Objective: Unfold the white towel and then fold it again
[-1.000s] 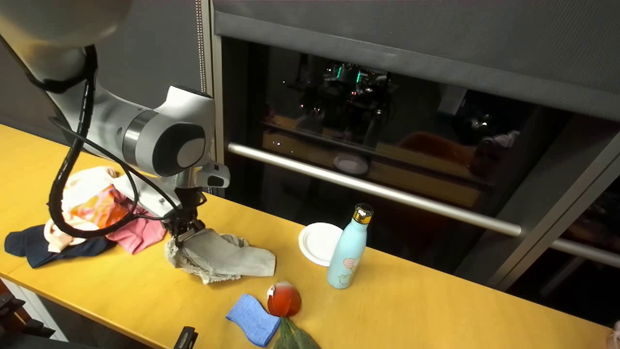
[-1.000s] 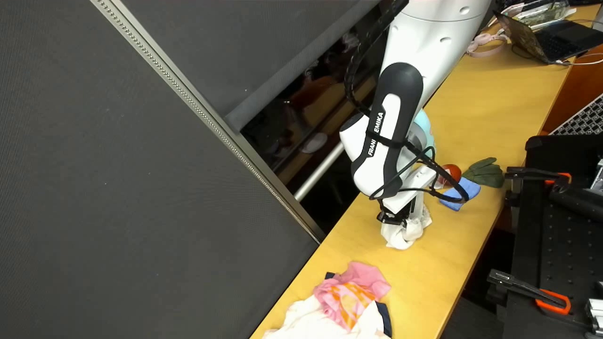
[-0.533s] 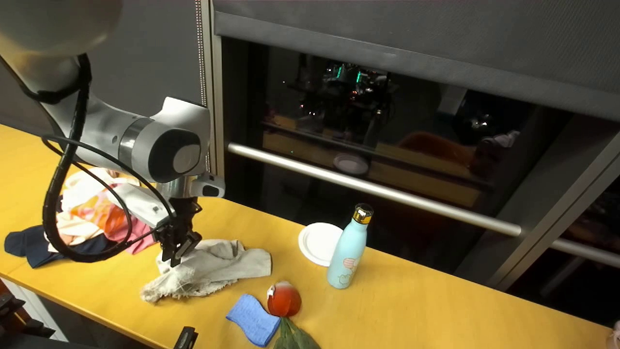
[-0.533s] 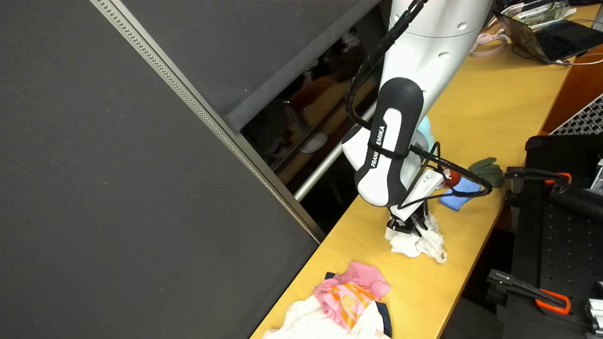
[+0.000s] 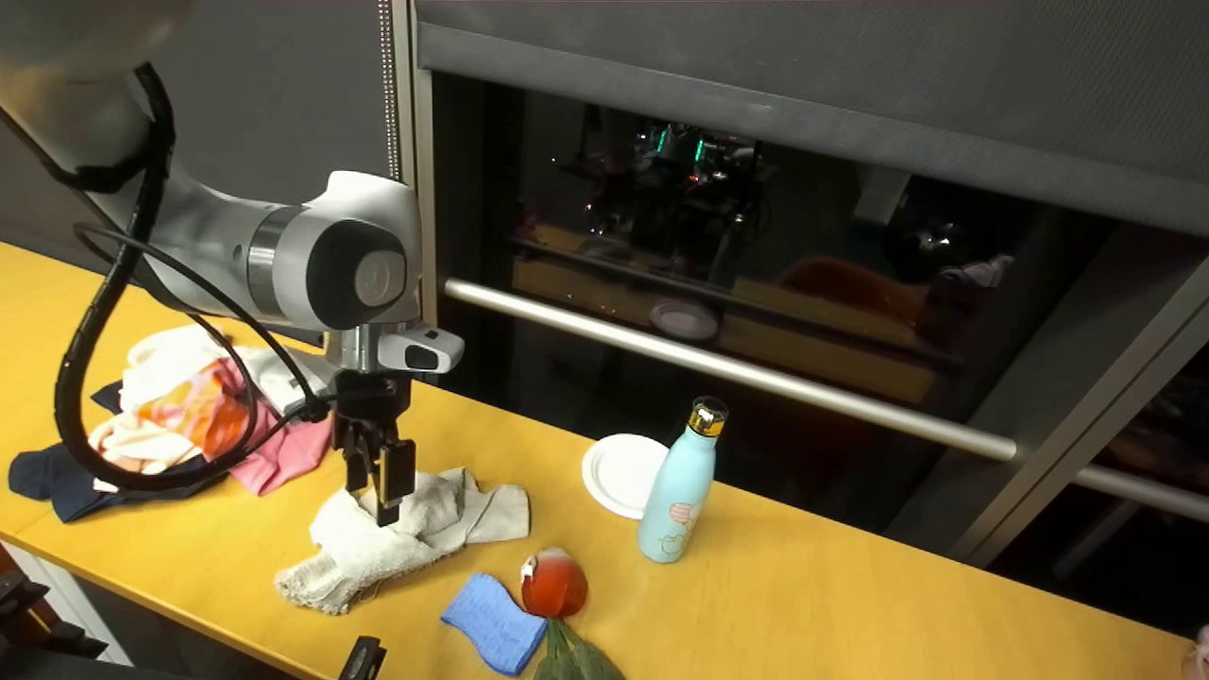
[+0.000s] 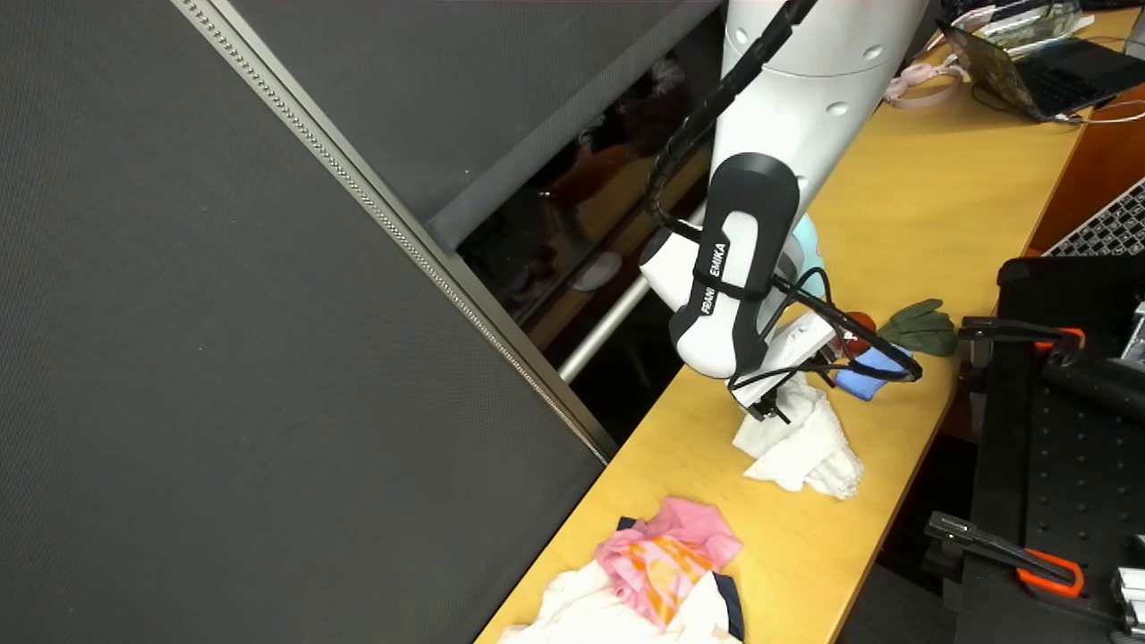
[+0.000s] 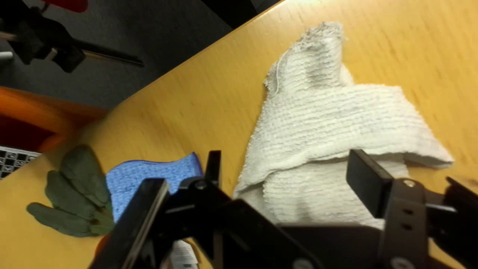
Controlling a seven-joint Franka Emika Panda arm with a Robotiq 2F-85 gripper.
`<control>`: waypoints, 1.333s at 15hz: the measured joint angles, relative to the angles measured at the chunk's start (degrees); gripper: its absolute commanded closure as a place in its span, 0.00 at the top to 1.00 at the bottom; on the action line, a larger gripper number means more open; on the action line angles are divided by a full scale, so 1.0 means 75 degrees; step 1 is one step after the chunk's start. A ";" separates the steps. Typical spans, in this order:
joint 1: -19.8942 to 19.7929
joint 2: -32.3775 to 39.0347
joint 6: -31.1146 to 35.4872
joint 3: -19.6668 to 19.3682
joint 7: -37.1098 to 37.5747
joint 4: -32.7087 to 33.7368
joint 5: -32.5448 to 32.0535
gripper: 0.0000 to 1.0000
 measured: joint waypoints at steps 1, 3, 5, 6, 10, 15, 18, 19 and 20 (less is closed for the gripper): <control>0.0097 0.0001 -0.0020 -0.0134 0.0281 -0.0057 -0.0022 1.00; 0.0219 0.0007 -0.0021 -0.0302 0.0767 -0.0166 -0.0100 1.00; 0.0248 0.0042 -0.0021 -0.0339 0.1170 -0.0202 -0.0139 1.00; 0.0250 0.0078 -0.0013 -0.0339 0.1349 -0.0202 -0.0142 1.00; 0.0330 0.0431 0.0737 -0.0339 0.2029 -0.0185 -0.0143 1.00; 0.0587 0.1101 0.2230 -0.0338 0.2752 -0.0152 -0.0139 1.00; 0.0758 0.1357 0.2964 -0.0342 0.3043 -0.0165 -0.0129 1.00; 0.0800 0.1401 0.3143 -0.0343 0.3098 -0.0180 -0.0122 1.00; 0.0840 0.1420 0.3317 -0.0344 0.3152 -0.0212 -0.0114 1.00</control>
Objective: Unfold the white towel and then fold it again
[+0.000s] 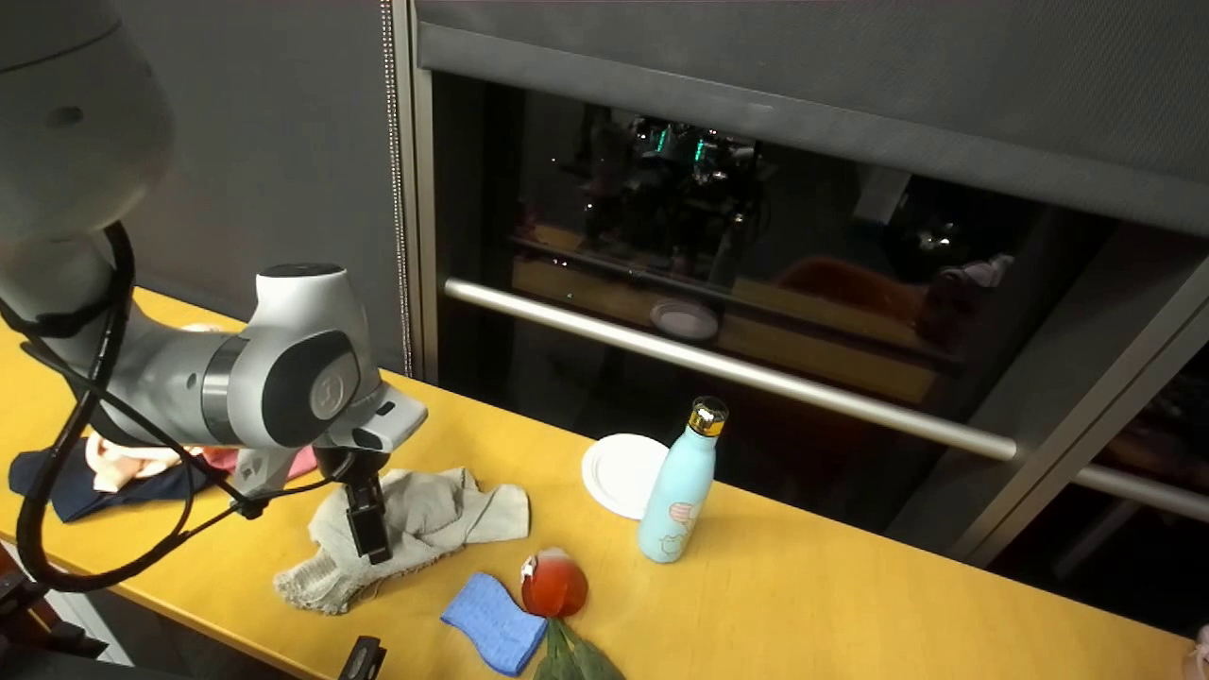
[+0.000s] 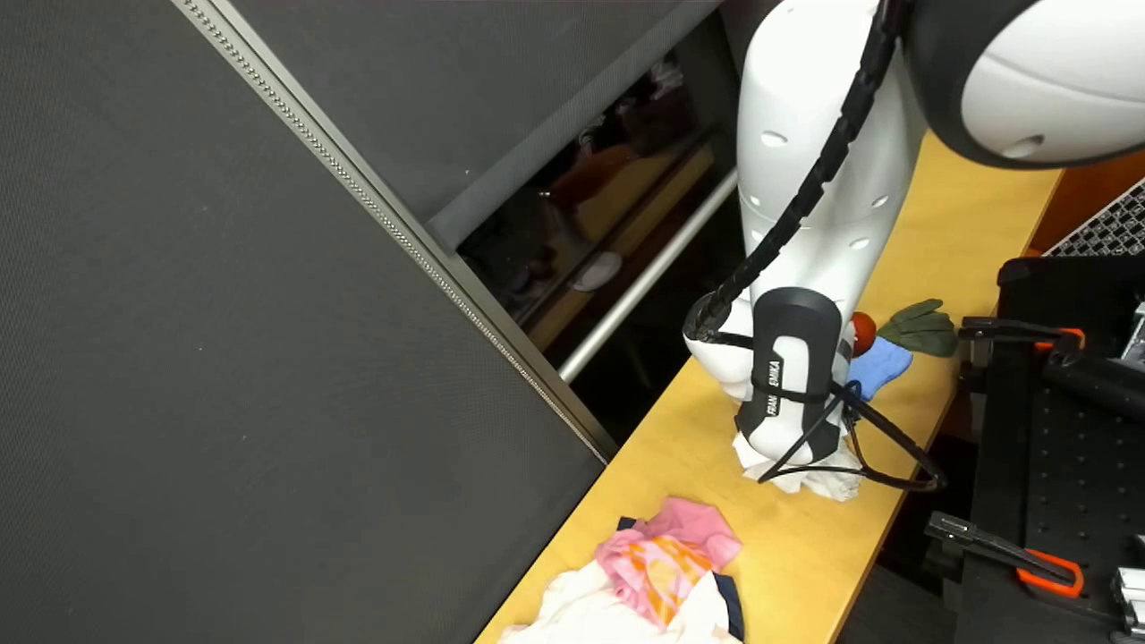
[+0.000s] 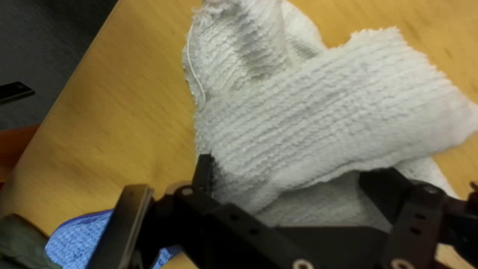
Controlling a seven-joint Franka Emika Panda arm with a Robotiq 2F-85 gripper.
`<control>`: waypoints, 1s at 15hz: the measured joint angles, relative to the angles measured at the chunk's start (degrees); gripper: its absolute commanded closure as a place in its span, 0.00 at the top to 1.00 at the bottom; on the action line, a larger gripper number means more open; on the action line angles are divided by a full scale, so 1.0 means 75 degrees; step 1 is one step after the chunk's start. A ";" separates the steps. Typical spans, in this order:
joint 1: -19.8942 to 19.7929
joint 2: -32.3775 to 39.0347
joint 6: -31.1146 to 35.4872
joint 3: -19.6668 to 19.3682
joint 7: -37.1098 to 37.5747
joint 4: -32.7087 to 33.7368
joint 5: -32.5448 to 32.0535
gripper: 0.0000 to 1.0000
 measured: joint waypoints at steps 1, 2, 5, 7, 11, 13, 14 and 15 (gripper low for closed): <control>0.0037 0.0003 0.0163 -0.0004 0.0047 -0.0034 0.0013 1.00; 0.0072 0.0003 0.0287 -0.0008 0.0093 -0.0057 0.0023 1.00; 0.0177 -0.0002 0.0521 -0.0009 0.0179 -0.0066 0.0065 1.00; 0.0251 -0.0019 0.0528 -0.0004 0.0180 -0.0066 0.0083 1.00; 0.0363 -0.0092 0.0528 0.0019 0.0179 -0.0071 0.0160 1.00; 0.0365 -0.0182 0.0528 0.0014 0.0179 -0.0062 0.0171 1.00; 0.0363 -0.0231 0.0528 0.0007 0.0180 -0.0045 0.0176 1.00; 0.0362 -0.0269 0.0518 0.0002 0.0180 -0.0012 0.0180 1.00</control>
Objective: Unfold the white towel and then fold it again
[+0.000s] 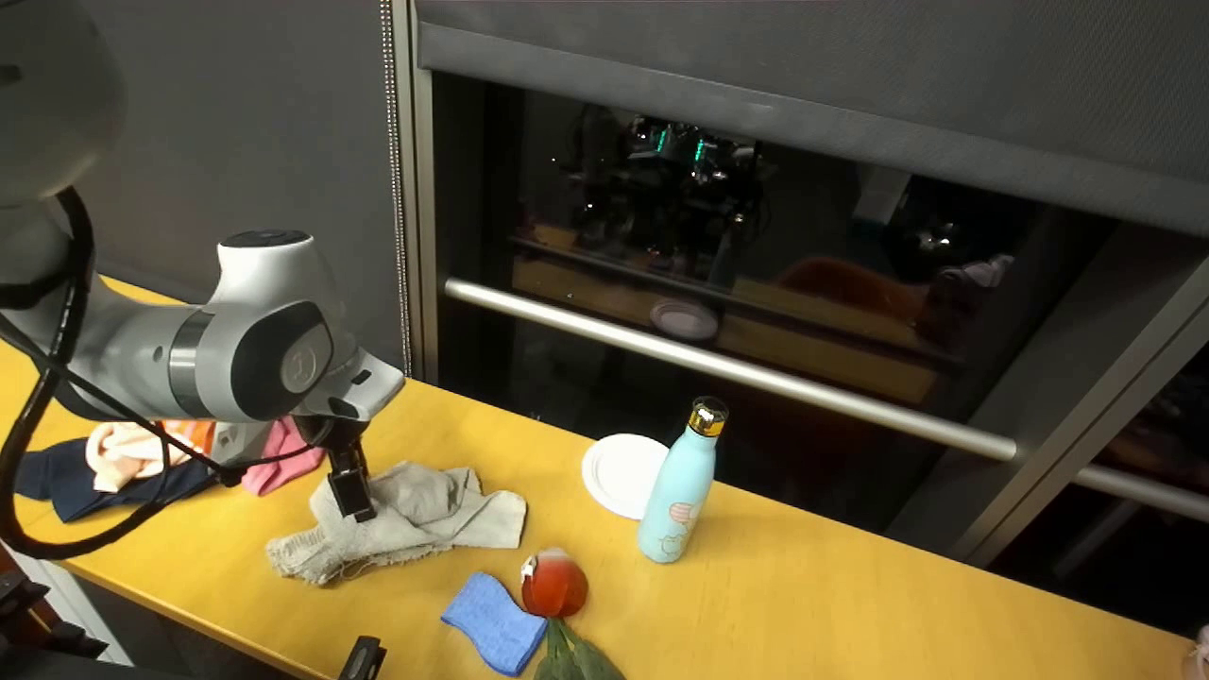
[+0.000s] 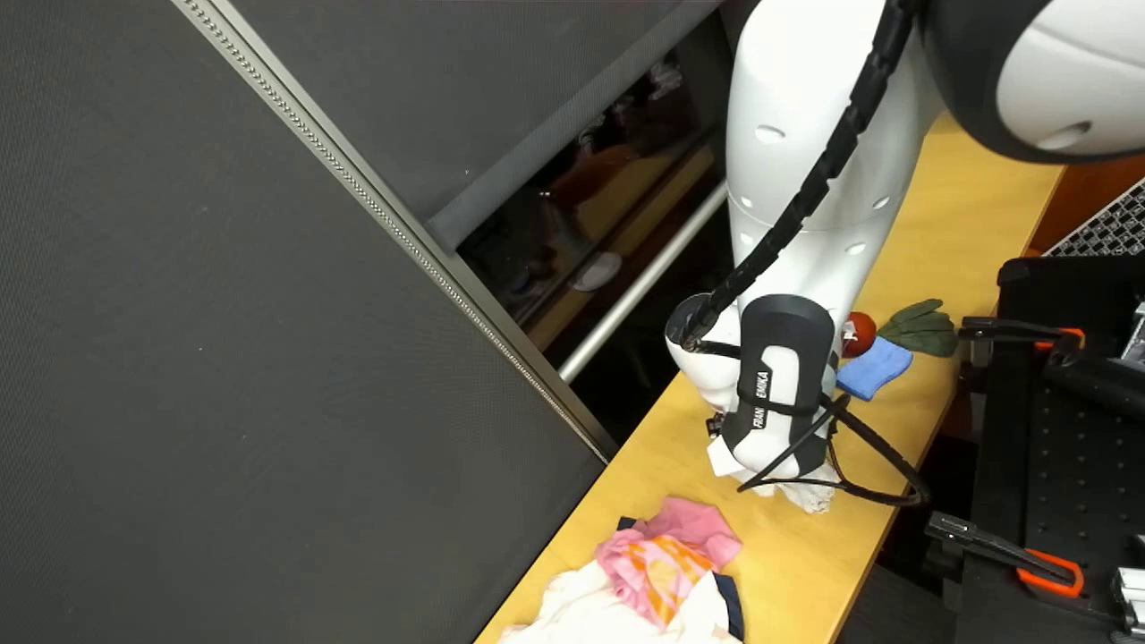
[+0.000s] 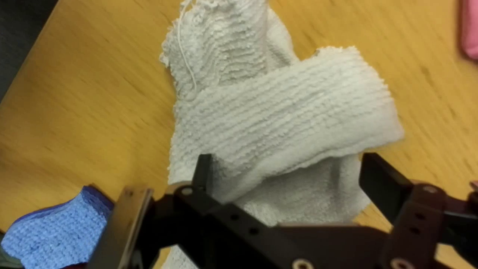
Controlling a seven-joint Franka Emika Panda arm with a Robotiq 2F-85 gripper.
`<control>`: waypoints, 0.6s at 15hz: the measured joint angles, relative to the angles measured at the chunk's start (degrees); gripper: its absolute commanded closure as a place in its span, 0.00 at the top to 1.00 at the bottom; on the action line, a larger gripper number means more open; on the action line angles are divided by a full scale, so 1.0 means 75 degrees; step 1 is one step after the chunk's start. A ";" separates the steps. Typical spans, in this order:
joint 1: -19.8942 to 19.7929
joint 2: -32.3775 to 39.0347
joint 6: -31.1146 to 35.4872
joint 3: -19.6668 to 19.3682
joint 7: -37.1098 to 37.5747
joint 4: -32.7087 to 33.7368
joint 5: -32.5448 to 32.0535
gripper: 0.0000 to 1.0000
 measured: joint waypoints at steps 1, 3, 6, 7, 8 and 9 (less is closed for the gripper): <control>-0.0001 -0.0029 -0.0019 0.0000 0.0000 0.0033 0.0003 1.00; -0.0003 -0.0063 -0.0139 0.0005 0.0000 0.0134 0.0004 1.00; -0.0006 -0.0064 -0.0574 0.0035 0.0000 0.0352 0.0004 1.00; -0.0007 -0.0064 -0.0759 0.0047 0.0000 0.0427 0.0004 1.00; -0.0007 -0.0063 -0.0923 0.0057 0.0000 0.0487 0.0004 1.00; -0.0007 -0.0062 -0.1083 0.0063 0.0000 0.0543 0.0004 1.00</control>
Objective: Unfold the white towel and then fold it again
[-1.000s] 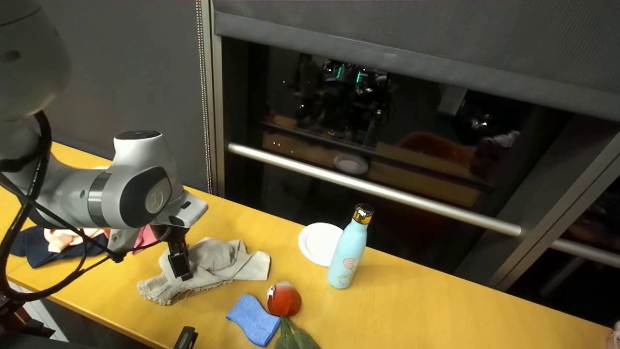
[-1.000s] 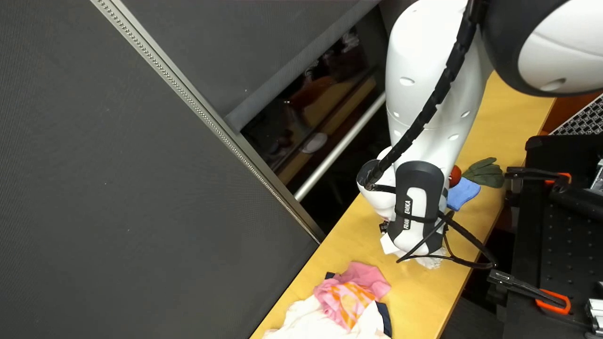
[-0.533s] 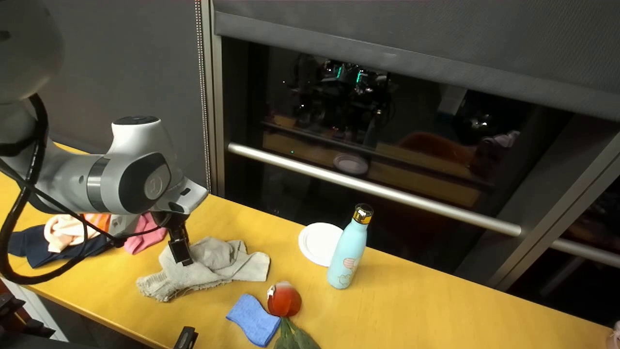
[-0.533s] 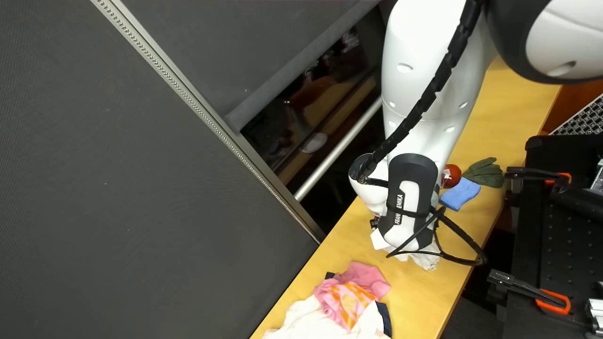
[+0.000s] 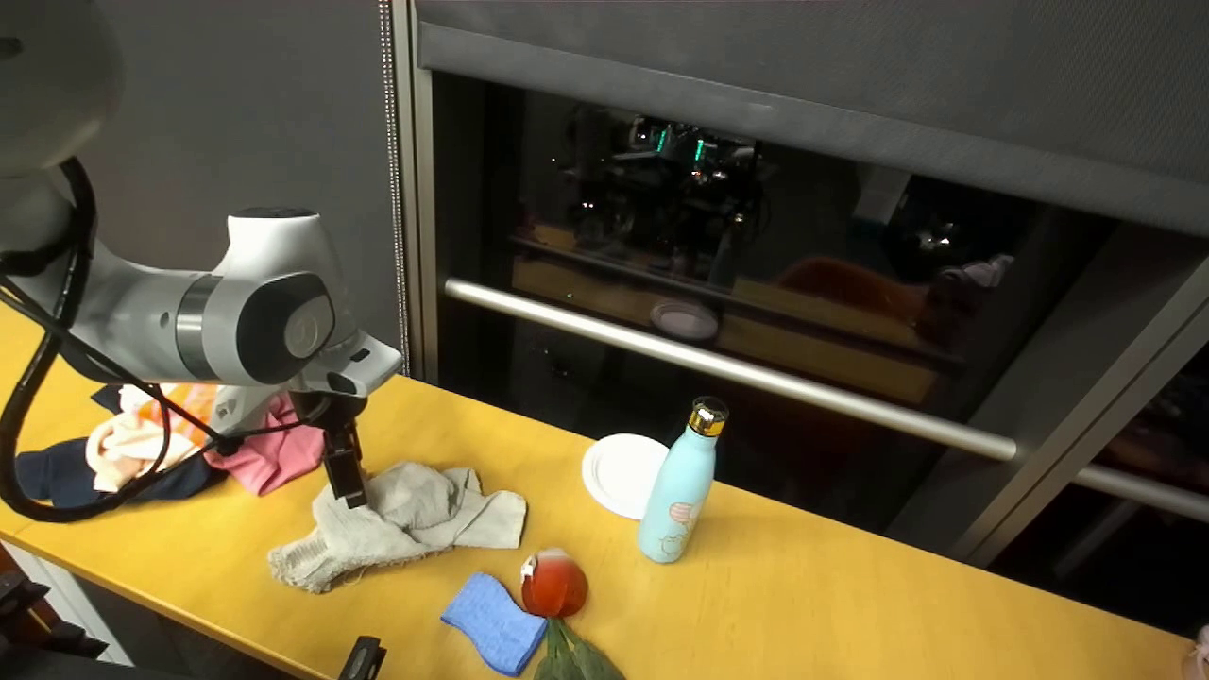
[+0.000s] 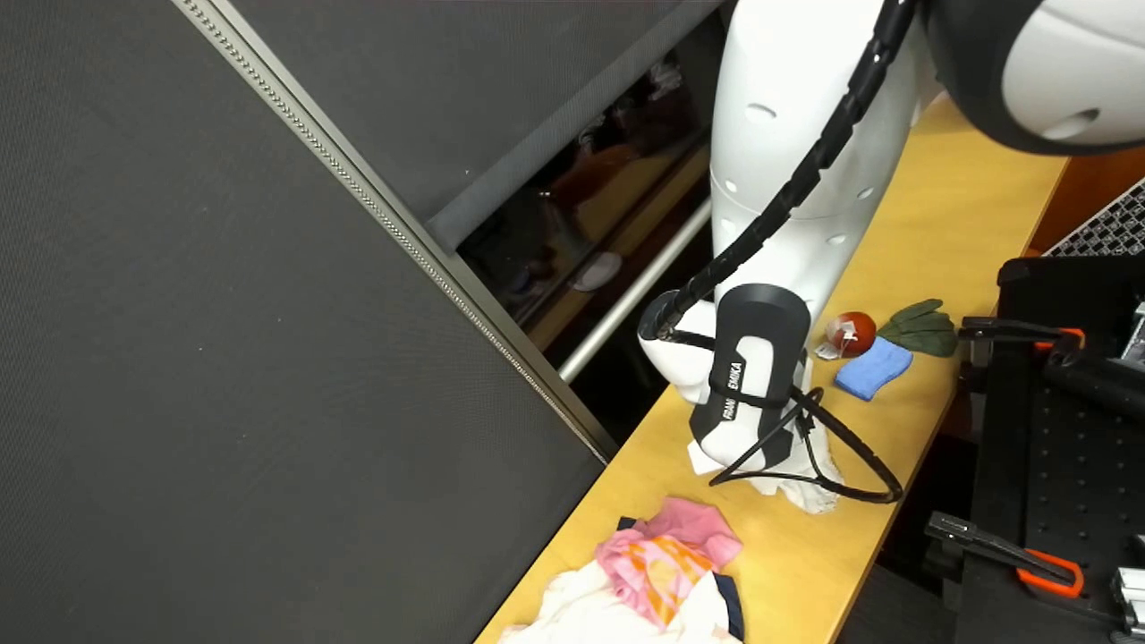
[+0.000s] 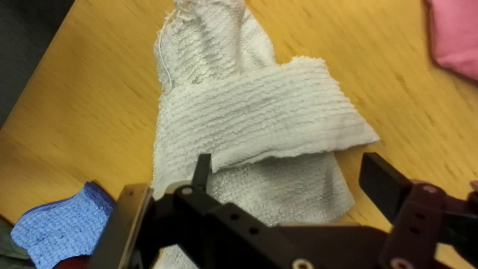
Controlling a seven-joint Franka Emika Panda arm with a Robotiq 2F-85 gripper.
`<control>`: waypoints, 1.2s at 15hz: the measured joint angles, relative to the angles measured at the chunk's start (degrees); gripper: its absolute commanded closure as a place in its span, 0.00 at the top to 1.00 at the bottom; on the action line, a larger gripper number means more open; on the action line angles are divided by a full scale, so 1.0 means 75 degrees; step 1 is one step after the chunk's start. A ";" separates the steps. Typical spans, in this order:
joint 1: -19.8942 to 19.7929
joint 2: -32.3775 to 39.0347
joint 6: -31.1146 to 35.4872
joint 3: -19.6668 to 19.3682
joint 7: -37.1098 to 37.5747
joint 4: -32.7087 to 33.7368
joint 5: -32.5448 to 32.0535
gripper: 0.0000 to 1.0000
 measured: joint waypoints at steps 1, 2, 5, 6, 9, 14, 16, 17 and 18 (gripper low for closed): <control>-0.0002 0.0005 -0.0160 0.0006 0.0000 0.0051 0.0000 1.00; -0.0003 0.0012 -0.0306 0.0008 0.0000 0.0096 0.0000 1.00; -0.0015 0.0055 -0.0636 0.0008 0.0020 0.0228 0.0000 1.00; -0.0026 0.0072 -0.0726 0.0008 0.0034 0.0273 0.0000 1.00; -0.0050 0.0157 -0.0808 0.0008 0.0101 0.0399 -0.0001 1.00; -0.0028 0.0448 -0.0774 0.0009 0.0169 0.0579 -0.0006 0.75; -0.0010 0.0548 -0.0691 0.0010 0.0217 0.0603 -0.0007 0.65; -0.0005 0.0573 -0.0668 0.0010 0.0235 0.0605 -0.0007 0.58; -0.0003 0.0589 -0.0644 0.0011 0.0246 0.0606 -0.0007 0.51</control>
